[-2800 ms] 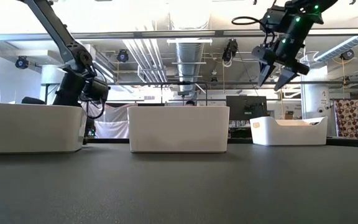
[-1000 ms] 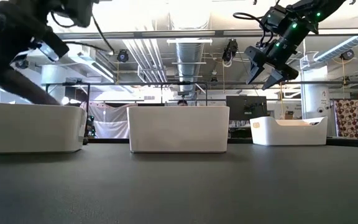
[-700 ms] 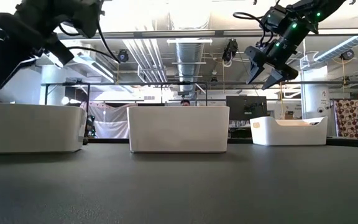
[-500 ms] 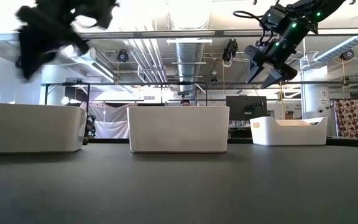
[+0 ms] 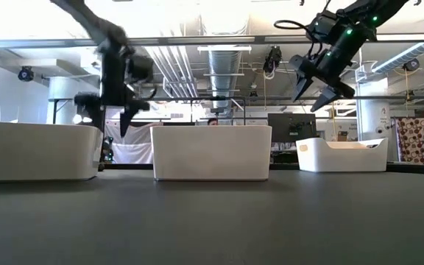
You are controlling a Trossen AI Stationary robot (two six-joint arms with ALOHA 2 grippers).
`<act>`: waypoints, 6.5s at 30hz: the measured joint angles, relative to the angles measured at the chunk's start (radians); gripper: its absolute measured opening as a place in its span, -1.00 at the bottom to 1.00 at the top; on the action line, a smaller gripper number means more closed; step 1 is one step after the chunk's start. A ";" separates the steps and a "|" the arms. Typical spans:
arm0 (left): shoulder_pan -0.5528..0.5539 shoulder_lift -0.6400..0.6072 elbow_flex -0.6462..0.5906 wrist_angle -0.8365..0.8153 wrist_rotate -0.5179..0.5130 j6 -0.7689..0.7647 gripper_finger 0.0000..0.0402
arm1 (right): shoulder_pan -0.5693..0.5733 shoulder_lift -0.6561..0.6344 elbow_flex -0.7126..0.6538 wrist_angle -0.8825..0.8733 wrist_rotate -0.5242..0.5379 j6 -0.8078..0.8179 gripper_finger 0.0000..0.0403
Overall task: Sort produce into baskets
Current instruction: Put the purple eggplant into the gray bin
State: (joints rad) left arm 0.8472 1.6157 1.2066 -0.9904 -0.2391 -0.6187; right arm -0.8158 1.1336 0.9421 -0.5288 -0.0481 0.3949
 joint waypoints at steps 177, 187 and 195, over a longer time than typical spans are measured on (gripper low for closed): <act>-1.836 0.189 -0.061 0.096 0.273 -1.302 -0.15 | 1.110 0.305 0.328 -0.168 0.432 0.812 0.61; -1.845 0.260 -0.074 0.150 0.331 -1.276 -0.16 | 1.106 0.305 0.328 -0.168 0.414 0.810 0.61; -1.842 0.233 -0.051 0.055 0.293 -1.249 -0.63 | 1.081 0.305 0.328 -0.169 0.407 0.757 0.61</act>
State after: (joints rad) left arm -0.9944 1.8486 1.1557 -0.9351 0.0541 -1.8677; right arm 0.2655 1.4384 1.2701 -0.6975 0.3591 1.1518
